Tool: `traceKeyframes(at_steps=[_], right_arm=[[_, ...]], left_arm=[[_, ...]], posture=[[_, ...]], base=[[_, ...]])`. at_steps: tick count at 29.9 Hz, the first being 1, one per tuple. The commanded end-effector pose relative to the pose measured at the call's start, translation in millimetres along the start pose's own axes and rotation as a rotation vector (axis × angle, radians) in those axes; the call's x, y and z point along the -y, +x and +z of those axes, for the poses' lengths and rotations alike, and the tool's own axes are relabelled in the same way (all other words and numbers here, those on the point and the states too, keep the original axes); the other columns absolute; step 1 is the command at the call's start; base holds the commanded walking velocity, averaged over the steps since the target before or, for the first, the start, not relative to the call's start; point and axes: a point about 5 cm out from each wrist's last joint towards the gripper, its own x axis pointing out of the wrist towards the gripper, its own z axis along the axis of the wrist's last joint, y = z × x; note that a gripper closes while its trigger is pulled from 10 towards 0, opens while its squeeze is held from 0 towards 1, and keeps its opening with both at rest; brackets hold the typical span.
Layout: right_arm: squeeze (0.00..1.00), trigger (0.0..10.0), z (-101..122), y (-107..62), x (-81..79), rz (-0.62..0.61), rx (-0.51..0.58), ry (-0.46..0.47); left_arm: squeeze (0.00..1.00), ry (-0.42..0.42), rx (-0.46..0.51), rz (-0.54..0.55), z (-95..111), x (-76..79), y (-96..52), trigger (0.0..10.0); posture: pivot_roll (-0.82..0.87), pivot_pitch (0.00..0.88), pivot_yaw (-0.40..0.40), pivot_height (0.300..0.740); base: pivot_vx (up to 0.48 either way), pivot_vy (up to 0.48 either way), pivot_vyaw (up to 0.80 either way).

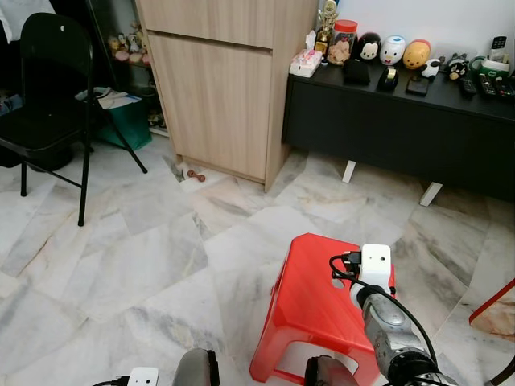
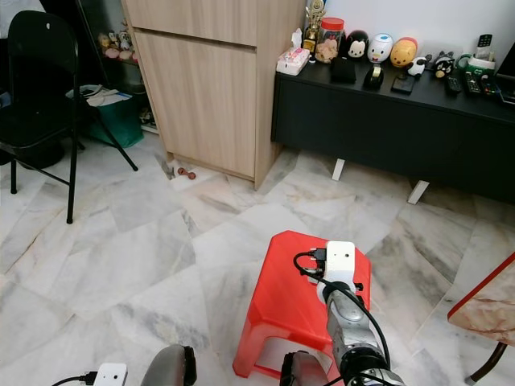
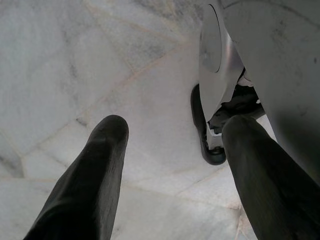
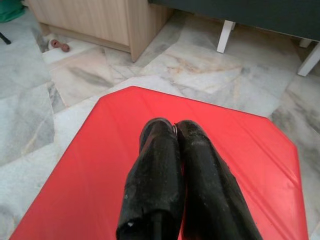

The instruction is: Hang keys on a hook

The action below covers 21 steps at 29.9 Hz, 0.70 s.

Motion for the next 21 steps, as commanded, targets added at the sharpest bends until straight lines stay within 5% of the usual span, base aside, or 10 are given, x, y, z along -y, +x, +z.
traceKeyframes(at_steps=[1, 12, 21], right_arm=[[0.0, 10.0, 6, 1.1, 1.2, -0.009, 0.021, -0.001], [0.0, 10.0, 9, 2.5, -1.1, -0.008, 0.031, 0.014], [0.0, 10.0, 10, 3.0, -7.3, 0.005, 0.034, 0.02]], left_arm=[[0.0, -0.016, -0.02, -0.019, -7, 4.6, -1.0, 10.0], [0.0, -0.025, -0.044, -0.002, -15, -10.1, -4.2, 10.0], [0.0, -0.027, -0.048, -0.009, -15, -0.4, -2.9, 10.0]], posture=[[0.06, 0.018, -0.057, 0.613], [0.06, 0.026, -0.06, 0.613], [0.06, 0.03, -0.061, 0.613]], base=[[-0.266, 0.0, 0.0], [-0.373, 0.0, 0.0], [-0.37, 0.0, 0.0]])
